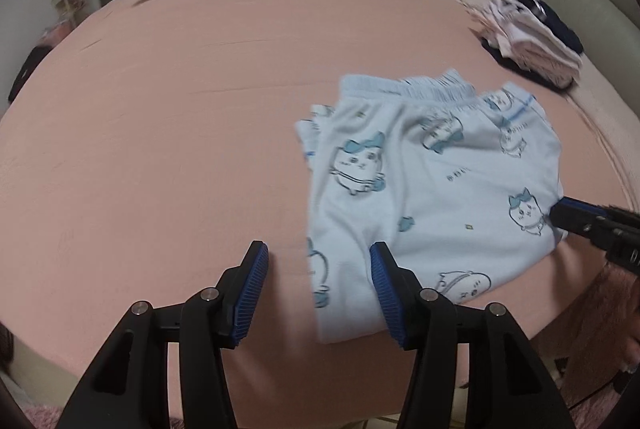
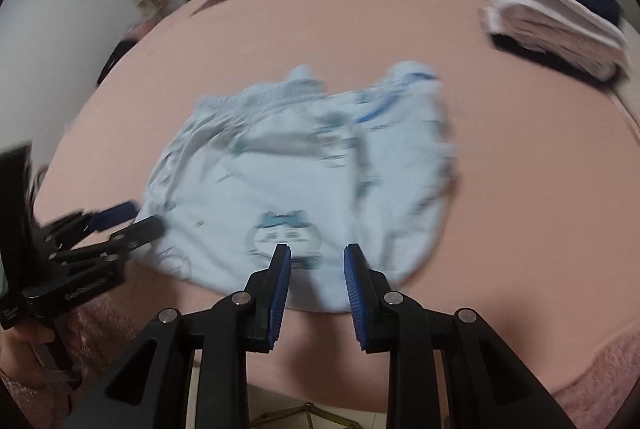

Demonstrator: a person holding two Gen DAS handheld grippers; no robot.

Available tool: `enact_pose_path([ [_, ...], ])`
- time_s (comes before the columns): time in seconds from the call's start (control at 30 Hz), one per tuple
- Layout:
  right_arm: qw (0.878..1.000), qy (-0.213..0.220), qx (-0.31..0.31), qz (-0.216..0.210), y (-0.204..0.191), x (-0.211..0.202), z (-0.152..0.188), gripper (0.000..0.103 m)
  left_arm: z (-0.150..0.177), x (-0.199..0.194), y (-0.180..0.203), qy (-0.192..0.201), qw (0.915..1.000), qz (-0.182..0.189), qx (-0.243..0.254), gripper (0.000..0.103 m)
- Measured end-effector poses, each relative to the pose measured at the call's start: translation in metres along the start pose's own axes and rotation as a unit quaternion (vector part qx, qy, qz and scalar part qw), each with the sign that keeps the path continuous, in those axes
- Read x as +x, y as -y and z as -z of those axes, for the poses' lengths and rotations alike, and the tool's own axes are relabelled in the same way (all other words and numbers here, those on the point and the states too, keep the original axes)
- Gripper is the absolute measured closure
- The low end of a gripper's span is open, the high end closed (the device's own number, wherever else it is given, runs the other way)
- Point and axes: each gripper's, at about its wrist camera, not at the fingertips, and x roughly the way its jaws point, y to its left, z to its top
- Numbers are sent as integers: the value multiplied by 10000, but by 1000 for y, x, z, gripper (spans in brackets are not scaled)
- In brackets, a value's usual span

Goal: Fold clothes

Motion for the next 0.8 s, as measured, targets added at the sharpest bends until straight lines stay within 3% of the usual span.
enact_pose_path([
  [0.17, 9903, 53, 1019, -946, 38, -7, -6, 76, -4, -4, 2, 86, 9999, 84, -32, 52],
  [0.27, 9900, 207, 1272, -575, 53, -8, -8, 60, -6, -6, 6, 154, 9998, 106, -4, 52],
  [0.33, 9856, 239, 1551, -636, 66, -5, -9, 51, -8, -7, 8, 199, 9997, 120, 14, 52],
  [0.43, 9658, 20, 2233, -1320, 83, 1, -6, 48, -10, -9, 12, 266, 9995, 142, 41, 53],
  [0.5, 9578, -46, 2479, -1457, 91, 7, -4, 48, -12, -10, 14, 308, 9994, 156, 58, 53],
  [0.8, 9737, -241, 1863, -1288, 69, 13, -13, 41, -10, -8, 5, 157, 9998, 106, -25, 52],
])
